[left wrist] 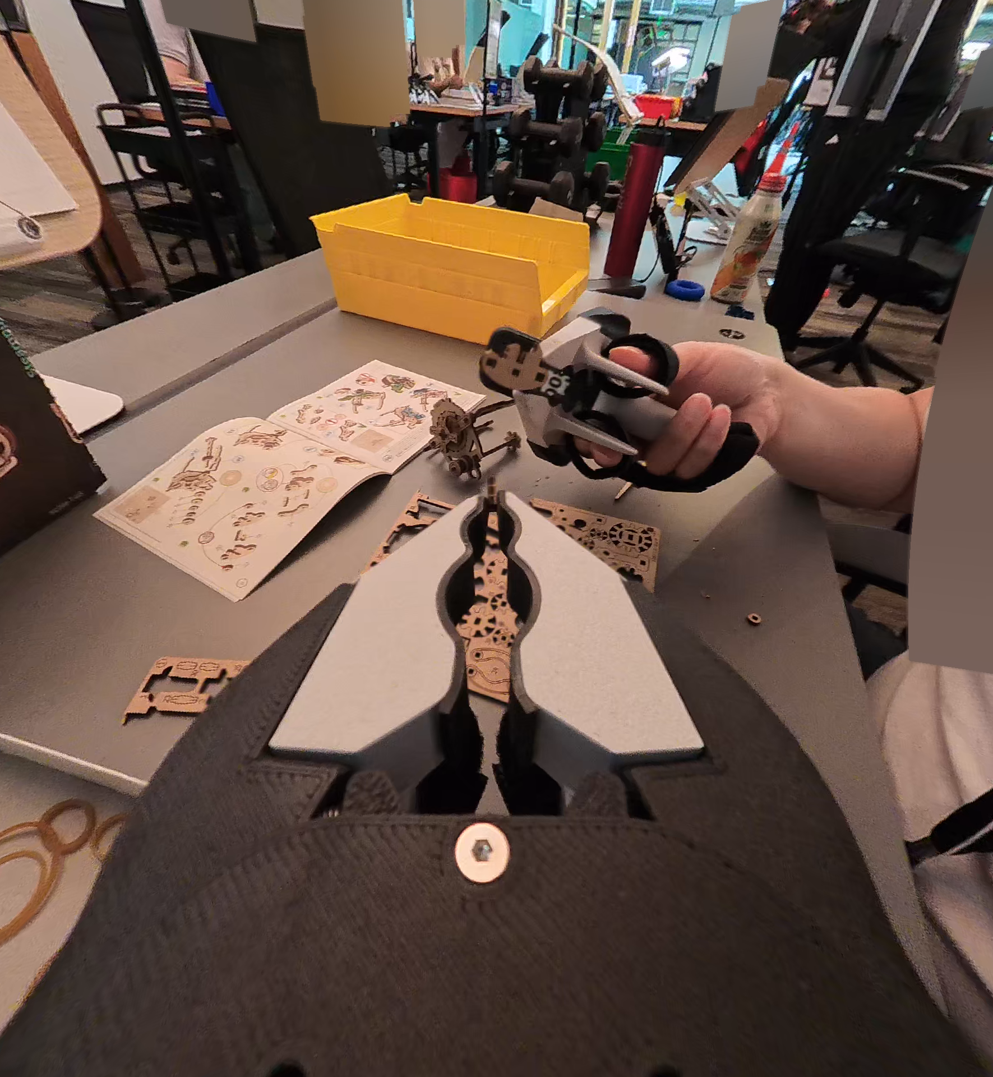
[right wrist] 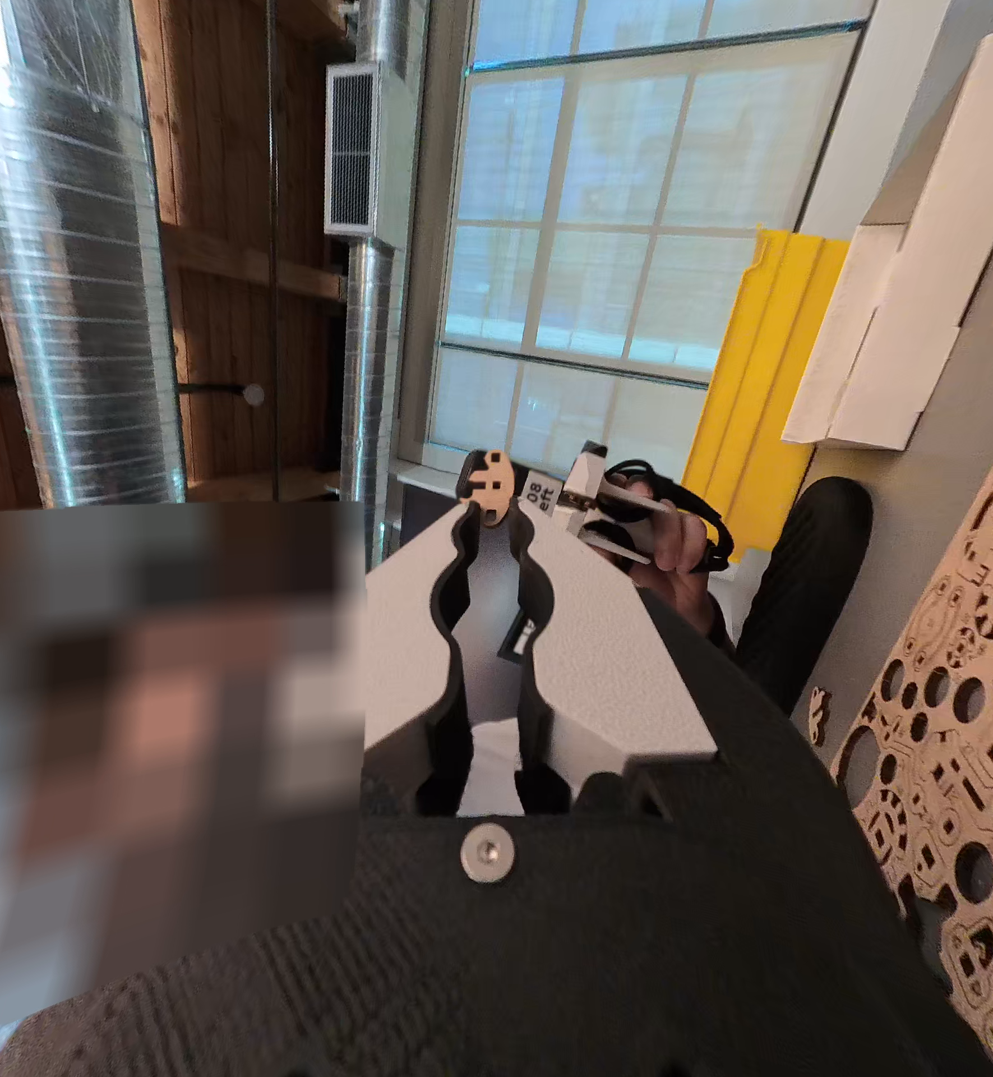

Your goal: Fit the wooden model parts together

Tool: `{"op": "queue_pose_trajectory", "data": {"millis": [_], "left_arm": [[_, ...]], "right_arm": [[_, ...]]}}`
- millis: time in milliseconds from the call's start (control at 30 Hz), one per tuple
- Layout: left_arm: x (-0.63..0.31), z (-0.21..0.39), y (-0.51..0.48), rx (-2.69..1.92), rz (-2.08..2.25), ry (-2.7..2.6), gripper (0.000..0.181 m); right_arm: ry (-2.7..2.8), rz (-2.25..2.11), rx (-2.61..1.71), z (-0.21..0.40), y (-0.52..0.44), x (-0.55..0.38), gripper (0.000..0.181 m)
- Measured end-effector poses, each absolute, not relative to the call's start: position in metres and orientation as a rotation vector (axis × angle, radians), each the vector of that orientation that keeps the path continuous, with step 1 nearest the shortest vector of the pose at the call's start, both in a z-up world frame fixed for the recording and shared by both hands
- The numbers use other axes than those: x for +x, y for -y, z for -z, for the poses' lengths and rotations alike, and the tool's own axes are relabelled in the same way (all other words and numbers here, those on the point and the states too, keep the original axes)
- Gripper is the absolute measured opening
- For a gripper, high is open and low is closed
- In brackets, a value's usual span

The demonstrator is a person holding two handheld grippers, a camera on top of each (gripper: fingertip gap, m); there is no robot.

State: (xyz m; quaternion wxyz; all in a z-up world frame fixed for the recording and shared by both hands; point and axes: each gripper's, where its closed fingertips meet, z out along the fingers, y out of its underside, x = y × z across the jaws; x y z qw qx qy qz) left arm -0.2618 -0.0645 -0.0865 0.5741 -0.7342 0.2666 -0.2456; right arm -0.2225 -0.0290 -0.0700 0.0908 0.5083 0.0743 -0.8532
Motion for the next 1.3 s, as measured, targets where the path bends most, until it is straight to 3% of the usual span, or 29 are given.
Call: {"op": "queue_pose_trajectory", "data": {"millis": [33, 500, 1300], "left_arm": [[-0.262, 0.088, 0.063, -1.725, 0.555, -0.626, 0.001], [-0.267, 0.115, 0.054, -1.820, 0.355, -0.685, 0.001], [-0.268, 0.117, 0.052, -1.832, 0.314, -0.692, 0.001]], "right_arm": [[-0.181, 2.534, 1.529, 0.073, 0.025, -0.222, 0.007], [-0.027, 2.437, 1.779, 0.109, 0.008, -0.220, 0.007], [0.042, 2.450, 1.754, 0.106, -0.001, -0.216, 0.007]]}}
